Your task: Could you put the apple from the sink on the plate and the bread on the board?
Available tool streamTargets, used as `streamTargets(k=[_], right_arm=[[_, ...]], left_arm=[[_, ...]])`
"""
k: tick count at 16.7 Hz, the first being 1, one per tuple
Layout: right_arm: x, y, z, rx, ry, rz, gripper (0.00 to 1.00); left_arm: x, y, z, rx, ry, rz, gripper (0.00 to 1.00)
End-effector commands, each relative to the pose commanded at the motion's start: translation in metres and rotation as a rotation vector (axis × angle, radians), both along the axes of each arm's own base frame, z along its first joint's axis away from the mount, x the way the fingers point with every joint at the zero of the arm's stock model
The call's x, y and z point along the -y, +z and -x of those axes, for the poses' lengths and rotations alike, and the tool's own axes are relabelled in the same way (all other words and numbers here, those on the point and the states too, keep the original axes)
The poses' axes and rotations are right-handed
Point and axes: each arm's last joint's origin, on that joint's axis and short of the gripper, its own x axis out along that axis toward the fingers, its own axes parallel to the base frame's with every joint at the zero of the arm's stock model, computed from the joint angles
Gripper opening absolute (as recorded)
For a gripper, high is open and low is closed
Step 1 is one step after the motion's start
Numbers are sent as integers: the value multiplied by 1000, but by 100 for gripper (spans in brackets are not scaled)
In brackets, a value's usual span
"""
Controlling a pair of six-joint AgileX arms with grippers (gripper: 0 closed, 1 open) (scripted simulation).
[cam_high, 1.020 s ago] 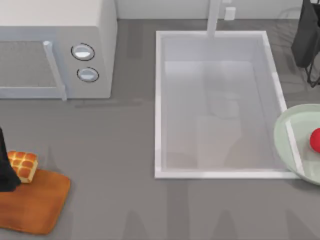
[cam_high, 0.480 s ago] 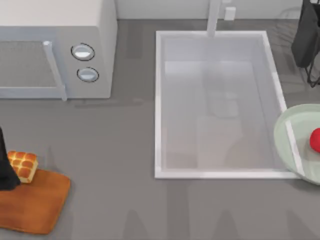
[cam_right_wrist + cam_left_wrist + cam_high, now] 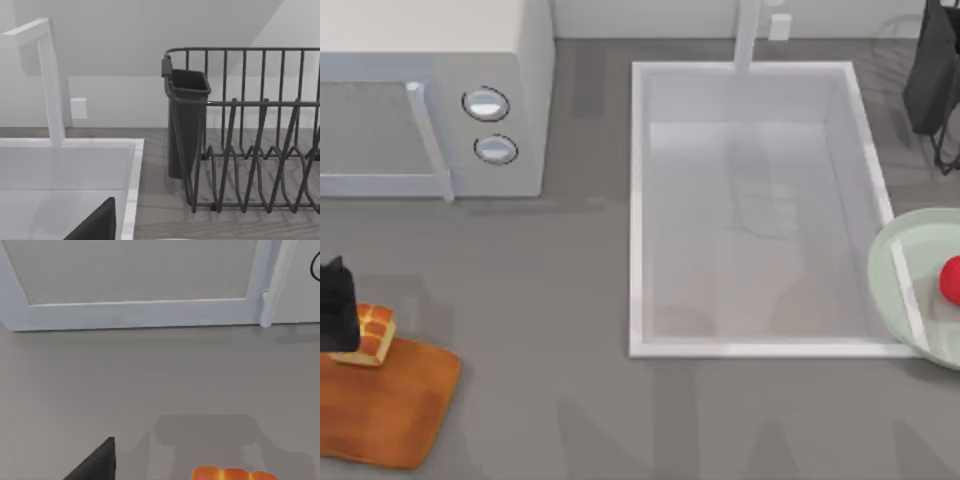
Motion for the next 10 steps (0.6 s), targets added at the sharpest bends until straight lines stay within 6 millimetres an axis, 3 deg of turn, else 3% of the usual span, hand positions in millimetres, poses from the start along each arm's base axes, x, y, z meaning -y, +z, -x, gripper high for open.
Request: streamTargets(k=[5, 10], right_arm=[[0, 0, 0, 0, 0, 0, 100], [0, 0, 0, 0, 0, 0, 100]], left_arm=[[4, 6, -61, -484, -35, -29, 100], [8, -7, -118, -853, -69, -55, 100]])
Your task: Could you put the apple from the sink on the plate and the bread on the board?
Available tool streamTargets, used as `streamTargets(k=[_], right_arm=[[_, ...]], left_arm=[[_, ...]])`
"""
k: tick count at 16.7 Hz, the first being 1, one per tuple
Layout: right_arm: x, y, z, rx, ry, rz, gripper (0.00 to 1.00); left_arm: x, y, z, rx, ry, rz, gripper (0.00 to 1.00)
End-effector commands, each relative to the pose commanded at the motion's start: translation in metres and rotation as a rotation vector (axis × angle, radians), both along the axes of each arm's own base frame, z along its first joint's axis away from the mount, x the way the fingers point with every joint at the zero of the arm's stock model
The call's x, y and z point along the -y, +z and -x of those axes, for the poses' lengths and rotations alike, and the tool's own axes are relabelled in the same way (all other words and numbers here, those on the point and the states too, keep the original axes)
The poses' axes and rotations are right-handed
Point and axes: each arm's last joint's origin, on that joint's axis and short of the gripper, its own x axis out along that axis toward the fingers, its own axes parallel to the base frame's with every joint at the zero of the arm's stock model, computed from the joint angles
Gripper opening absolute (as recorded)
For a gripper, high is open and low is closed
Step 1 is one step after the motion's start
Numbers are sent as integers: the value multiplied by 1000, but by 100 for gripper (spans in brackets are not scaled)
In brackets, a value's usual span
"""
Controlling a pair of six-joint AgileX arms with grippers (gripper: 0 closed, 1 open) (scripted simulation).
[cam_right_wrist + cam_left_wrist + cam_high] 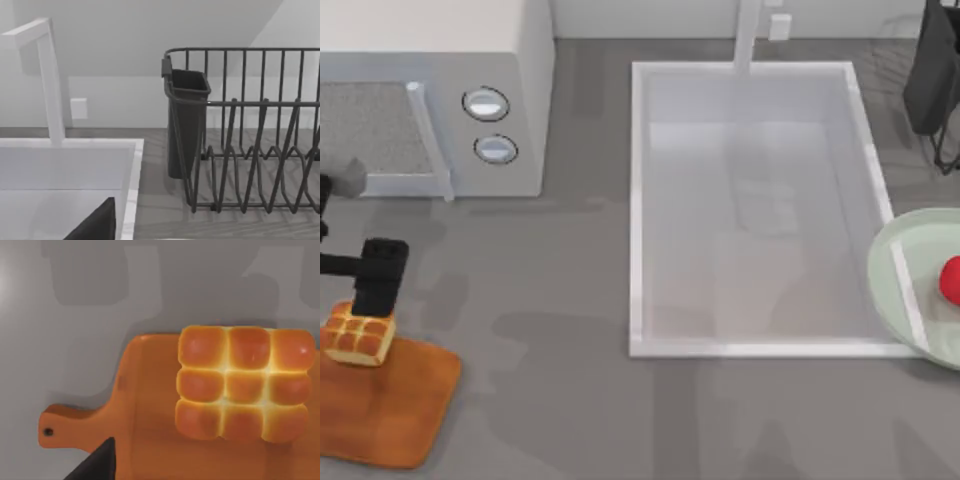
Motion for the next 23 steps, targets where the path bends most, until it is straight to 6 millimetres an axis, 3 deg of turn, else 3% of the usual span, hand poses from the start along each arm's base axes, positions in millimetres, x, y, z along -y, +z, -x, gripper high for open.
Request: streamTargets(k=[5, 12, 20, 23], right_arm=[[0, 0, 0, 0, 0, 0, 100], [0, 0, 0, 0, 0, 0, 100], [0, 0, 0, 0, 0, 0, 100], [0, 0, 0, 0, 0, 0, 100]], left_arm=[[3, -15, -34, -188, -22, -13, 100], [3, -18, -37, -203, -20, -14, 100], [4, -78, -37, -201, -24, -15, 100], [4, -87, -36, -205, -24, -15, 100]])
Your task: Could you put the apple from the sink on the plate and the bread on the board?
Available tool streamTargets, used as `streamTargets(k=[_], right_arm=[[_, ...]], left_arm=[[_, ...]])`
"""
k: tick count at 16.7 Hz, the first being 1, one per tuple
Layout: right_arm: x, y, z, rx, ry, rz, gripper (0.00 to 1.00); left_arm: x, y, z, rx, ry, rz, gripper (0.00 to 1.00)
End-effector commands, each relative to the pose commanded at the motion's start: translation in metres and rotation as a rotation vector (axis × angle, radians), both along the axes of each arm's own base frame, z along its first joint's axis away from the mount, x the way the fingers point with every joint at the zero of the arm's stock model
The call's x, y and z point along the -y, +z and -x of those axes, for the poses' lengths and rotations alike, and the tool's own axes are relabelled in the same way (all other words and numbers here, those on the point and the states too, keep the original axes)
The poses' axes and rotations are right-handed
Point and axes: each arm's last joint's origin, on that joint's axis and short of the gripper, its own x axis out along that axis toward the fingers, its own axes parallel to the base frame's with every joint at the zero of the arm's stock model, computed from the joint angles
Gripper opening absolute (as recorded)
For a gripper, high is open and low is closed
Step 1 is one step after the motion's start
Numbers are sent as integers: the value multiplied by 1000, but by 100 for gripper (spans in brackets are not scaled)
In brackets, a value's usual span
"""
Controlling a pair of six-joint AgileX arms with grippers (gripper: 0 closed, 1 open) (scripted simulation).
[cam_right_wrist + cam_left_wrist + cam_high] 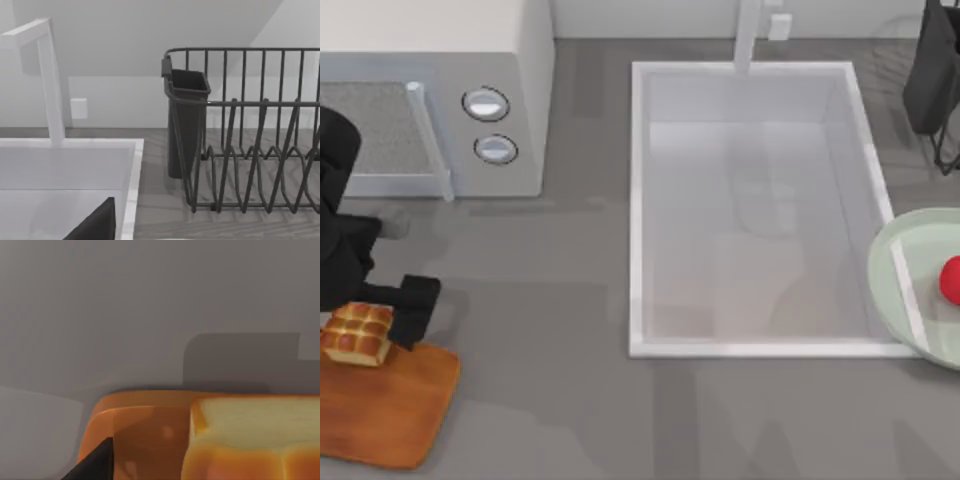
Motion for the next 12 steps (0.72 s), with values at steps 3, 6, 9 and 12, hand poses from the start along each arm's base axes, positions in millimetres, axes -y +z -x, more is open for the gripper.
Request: streamTargets(k=[3, 6, 9, 12], right_arm=[[0, 0, 0, 0, 0, 0, 100], [0, 0, 0, 0, 0, 0, 100], [0, 0, 0, 0, 0, 0, 100], [0, 0, 0, 0, 0, 0, 100]], left_arm=[[0, 0, 0, 0, 0, 0, 100], [0, 0, 0, 0, 0, 0, 77], [0, 0, 0, 0, 0, 0, 55], [0, 0, 0, 0, 0, 0, 32]])
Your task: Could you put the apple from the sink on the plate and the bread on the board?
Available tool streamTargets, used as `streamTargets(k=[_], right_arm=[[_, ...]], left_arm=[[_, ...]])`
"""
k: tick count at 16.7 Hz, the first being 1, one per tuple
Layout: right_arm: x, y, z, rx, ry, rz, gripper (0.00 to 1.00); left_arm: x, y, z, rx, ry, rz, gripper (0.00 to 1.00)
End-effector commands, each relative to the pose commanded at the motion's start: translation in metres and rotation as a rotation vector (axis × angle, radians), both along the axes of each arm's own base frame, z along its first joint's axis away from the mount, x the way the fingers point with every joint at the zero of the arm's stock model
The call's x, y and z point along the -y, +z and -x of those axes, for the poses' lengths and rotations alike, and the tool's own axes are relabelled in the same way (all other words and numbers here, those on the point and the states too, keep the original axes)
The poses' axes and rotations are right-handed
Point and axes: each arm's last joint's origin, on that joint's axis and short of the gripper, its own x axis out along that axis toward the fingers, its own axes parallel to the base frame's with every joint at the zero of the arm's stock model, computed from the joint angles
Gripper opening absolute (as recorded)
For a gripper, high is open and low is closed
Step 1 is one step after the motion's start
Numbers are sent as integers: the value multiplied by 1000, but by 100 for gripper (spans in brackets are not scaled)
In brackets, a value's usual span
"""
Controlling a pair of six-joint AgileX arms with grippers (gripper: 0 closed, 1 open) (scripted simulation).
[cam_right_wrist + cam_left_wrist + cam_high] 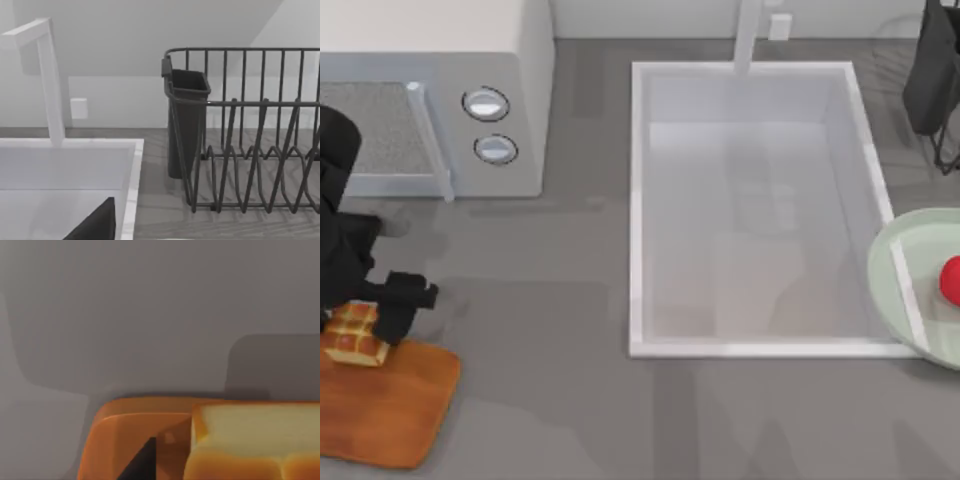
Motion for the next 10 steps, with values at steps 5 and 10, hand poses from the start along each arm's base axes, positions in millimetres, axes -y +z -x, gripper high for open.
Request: streamTargets(k=[5, 10], right_arm=[[0, 0, 0, 0, 0, 0, 100], [0, 0, 0, 0, 0, 0, 100]], left_arm=[[0, 0, 0, 0, 0, 0, 0], [0, 0, 0, 0, 0, 0, 0]])
